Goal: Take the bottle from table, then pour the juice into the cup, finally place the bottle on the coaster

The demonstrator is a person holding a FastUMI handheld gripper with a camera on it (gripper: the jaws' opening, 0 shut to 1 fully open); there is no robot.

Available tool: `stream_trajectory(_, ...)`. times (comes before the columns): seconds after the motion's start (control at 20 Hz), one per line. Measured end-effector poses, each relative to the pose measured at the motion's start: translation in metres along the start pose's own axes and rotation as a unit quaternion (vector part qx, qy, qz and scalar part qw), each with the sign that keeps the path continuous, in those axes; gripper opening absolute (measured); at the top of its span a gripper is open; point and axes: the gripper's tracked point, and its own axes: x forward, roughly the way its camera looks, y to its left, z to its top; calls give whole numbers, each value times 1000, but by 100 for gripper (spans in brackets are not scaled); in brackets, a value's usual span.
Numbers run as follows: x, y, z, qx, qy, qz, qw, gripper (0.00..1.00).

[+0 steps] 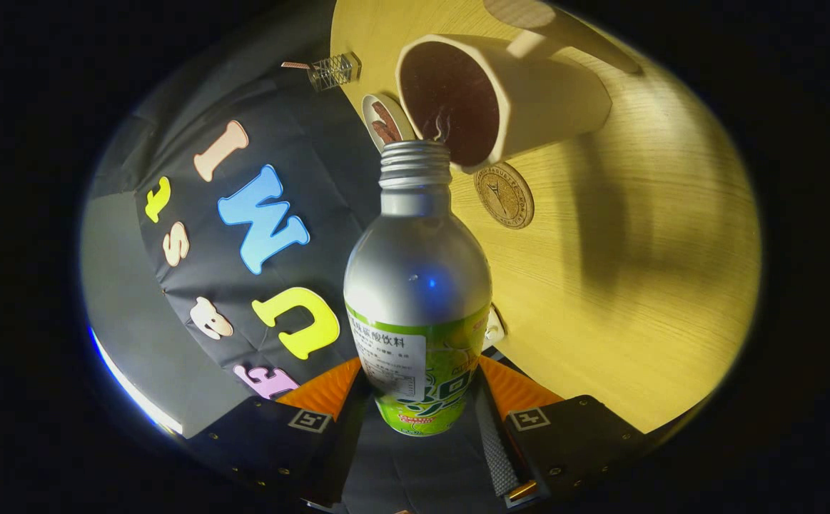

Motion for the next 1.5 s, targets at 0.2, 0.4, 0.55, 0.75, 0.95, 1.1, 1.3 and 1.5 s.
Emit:
stream_trajectory(0.2, -3, 6, -1, 12, 0, 2, 1000, 75)
stream_trajectory(0.4, -3, 11, -6, 28, 3, 5, 1000, 75)
stream_trajectory(0.55, -5, 15, -8, 39, 5, 6, 999, 75)
stream_trajectory(0.75, -7, 20, -9, 49, 11, 8, 999, 75)
stream_trajectory(0.95, -9, 27, -5, 64, 12, 10, 998, 75)
stream_trajectory(1.1, -10, 31, -9, 65, 14, 9, 998, 75)
stream_trajectory(1.3, -10, 31, -7, 66, 6, 7, 998, 75)
stream_trajectory(1.5, -6, 24, -5, 50, -6, 2, 999, 75)
